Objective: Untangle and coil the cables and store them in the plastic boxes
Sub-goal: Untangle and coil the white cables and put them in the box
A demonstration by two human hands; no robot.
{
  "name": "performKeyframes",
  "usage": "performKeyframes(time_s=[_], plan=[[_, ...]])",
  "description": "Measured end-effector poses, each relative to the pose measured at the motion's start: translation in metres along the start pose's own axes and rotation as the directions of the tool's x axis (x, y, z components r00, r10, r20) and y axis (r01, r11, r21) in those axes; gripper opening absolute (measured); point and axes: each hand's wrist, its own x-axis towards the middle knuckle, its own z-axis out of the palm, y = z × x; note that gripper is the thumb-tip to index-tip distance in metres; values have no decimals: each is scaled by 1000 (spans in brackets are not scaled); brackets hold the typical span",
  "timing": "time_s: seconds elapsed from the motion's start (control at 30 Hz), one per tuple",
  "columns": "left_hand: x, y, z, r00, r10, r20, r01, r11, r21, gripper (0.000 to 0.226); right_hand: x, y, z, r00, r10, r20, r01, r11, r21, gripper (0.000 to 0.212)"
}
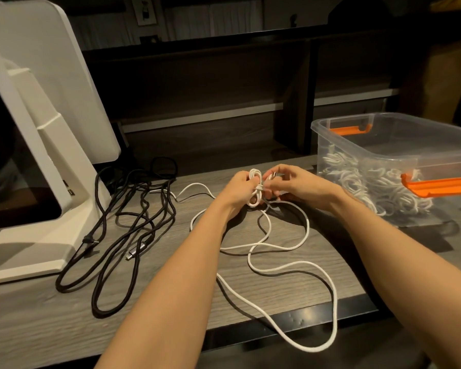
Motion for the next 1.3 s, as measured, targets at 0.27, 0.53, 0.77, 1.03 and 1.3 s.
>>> performKeyframes(time_s=[0.27, 0.53, 0.77, 1.03, 1.3], plan=[[-7, 5, -2, 993, 35, 113, -22, 992, -120, 26, -3, -2, -6, 984, -178, -15, 178, 983, 36, 8], [-7, 4, -3, 991, 54, 122, -48, 997, -52, 39, -1, 1, -7, 982, -186, -30, 187, 982, 20, 6], [-3, 4, 3, 984, 177, 4, -176, 981, 82, 12, -4, -4, -10, 992, -107, 67, 107, 994, 16, 22], [-4, 4, 3, 994, 106, 37, -107, 994, 22, 24, -5, -7, -10, 993, -82, 88, 91, 990, -106, 15], [-8, 7, -10, 977, 89, 191, -76, 994, -74, 27, -4, -7, -10, 993, -106, 58, 115, 976, -182, 13]])
